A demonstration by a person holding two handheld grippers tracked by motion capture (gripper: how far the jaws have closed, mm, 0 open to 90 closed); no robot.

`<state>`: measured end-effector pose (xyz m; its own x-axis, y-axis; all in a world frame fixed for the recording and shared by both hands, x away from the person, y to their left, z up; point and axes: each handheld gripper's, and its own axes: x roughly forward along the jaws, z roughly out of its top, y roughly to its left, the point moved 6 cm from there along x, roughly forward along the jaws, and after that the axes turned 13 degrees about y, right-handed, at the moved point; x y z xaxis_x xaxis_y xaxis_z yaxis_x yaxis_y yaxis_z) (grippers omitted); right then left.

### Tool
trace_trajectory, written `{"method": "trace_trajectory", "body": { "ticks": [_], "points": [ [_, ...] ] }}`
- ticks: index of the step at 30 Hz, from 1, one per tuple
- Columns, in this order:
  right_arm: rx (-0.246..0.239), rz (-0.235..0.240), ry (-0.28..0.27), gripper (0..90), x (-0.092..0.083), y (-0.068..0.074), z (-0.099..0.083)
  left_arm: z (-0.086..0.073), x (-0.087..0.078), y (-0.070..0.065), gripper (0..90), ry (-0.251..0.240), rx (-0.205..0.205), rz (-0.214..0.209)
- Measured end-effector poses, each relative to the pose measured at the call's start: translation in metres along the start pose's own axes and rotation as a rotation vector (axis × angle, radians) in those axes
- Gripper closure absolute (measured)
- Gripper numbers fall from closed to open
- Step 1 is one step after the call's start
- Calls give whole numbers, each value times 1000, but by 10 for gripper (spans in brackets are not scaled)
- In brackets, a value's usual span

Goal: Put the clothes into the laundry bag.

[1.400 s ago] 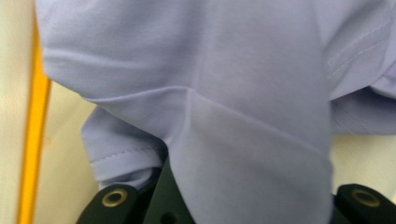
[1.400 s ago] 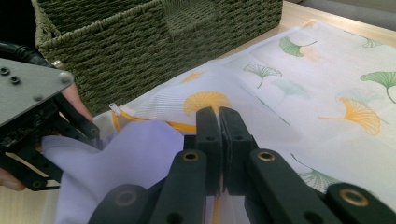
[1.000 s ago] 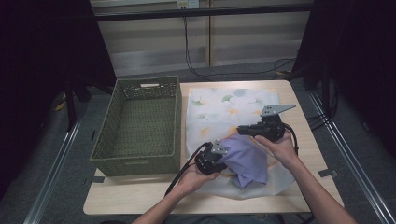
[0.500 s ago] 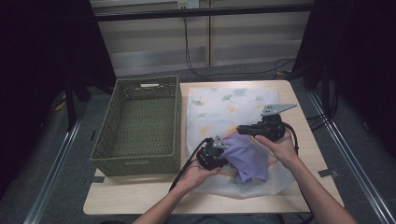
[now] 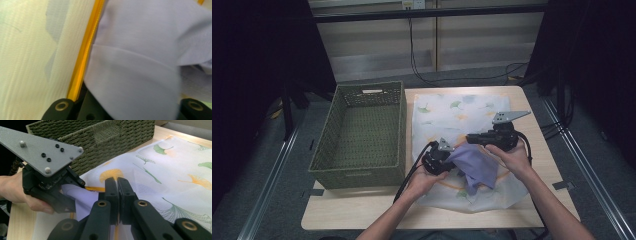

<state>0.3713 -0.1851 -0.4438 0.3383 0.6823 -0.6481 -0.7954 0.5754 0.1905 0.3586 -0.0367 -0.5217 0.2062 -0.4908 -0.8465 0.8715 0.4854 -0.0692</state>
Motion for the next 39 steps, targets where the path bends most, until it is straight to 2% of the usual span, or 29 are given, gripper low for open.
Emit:
{"method": "trace_trajectory", "body": {
  "ticks": [2,3,5,6,7,8,10,11,13,14,15,16,17,18,20,22,28,30,31,34,39],
  "points": [
    [1,1,-3,879,0,1,0,1,3,2,824,7,-8,11],
    [1,0,-2,879,0,0,0,1,5,2,812,-5,-12,9],
    [1,-2,0,879,0,0,0,-1,6,3,777,26,7,9],
    [5,-2,2,879,0,-1,-1,-1,6,1,716,15,-1,10],
    [7,-2,2,879,0,-2,-1,-1,6,0,676,5,7,12],
    [7,1,3,879,1,-2,-2,-2,5,0,663,26,28,20],
    [12,2,7,879,2,-3,-3,-2,3,-4,568,17,14,7],
    [12,-4,10,879,2,-4,-4,-3,1,-4,537,27,26,19],
    [10,-7,11,879,2,-4,-4,-4,-2,-7,442,13,37,17],
    [12,-8,11,878,1,-4,-4,-5,-4,-8,421,15,37,14],
    [12,-9,10,878,1,-4,-4,-4,-7,-10,398,-5,30,0],
    [14,-8,9,878,0,-5,-4,-4,-11,-10,375,-8,43,4],
    [13,-9,7,878,0,-5,-4,-3,-16,-11,353,-29,32,7],
    [13,-9,6,877,0,-5,-4,-2,-21,-12,329,-67,27,-7],
    [13,-12,12,877,1,-6,-4,-1,-30,-15,294,-89,41,-28],
    [14,-13,15,877,2,-6,-5,-4,-38,-17,277,-84,60,-20],
    [13,-16,13,878,1,-6,-4,-4,-59,-22,253,-149,75,-32],
    [11,-22,15,877,1,-6,-5,-3,-66,-24,253,-194,89,-67],
    [10,-21,14,878,1,-6,-4,-2,-68,-25,264,-215,94,-65],
    [9,-22,14,877,1,-6,-4,1,-68,-25,292,-225,104,-67],
    [10,-21,11,877,0,-6,-4,10,-62,-37,282,-229,131,-108]
  ]
}}
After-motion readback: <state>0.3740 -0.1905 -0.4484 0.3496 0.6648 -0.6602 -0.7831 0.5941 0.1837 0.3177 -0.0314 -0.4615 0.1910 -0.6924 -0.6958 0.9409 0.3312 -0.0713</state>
